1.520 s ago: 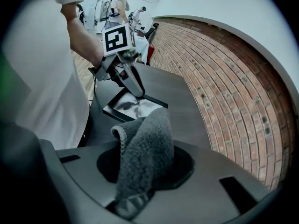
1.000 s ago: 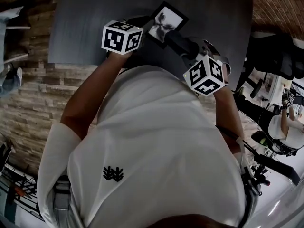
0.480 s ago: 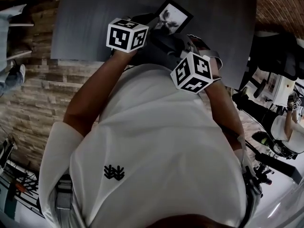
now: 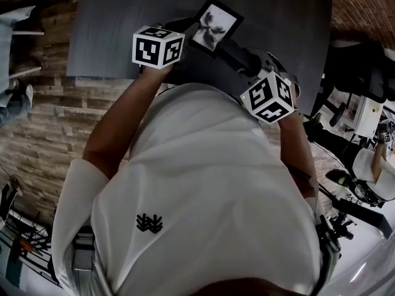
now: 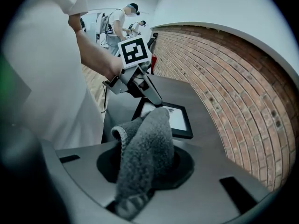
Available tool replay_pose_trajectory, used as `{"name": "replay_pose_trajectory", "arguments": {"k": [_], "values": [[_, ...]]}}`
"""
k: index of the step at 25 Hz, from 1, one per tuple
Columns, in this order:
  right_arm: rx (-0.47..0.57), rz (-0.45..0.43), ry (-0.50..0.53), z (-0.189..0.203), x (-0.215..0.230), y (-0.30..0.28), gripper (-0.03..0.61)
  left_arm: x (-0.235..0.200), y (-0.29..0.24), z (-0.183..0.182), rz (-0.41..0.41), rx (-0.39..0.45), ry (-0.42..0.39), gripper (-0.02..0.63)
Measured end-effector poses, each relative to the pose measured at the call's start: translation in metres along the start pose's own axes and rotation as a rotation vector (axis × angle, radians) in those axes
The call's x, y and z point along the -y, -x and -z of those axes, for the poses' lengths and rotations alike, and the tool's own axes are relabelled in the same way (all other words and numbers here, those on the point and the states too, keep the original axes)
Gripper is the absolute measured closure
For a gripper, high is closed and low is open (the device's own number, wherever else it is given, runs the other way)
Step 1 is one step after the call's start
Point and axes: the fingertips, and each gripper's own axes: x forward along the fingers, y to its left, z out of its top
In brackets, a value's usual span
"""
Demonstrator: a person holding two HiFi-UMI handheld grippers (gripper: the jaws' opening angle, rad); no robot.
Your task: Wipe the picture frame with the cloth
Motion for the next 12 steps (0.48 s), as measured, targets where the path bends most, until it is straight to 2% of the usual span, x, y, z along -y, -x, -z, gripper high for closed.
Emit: {"name": "replay_pose_trajectory", "arguments": {"k": [5, 12], "values": [[0.003, -0.026, 0.021, 0.001, -0.010, 0.001, 0.488, 0.015, -0.004, 0.002, 0.024, -0.003, -0.016, 0.538], [-0.049, 0.123, -0.062, 0.026, 0.045, 0.015, 0.488, 0.029, 0.002, 0.011, 0.060, -0.018, -0.043, 0.538]]}}
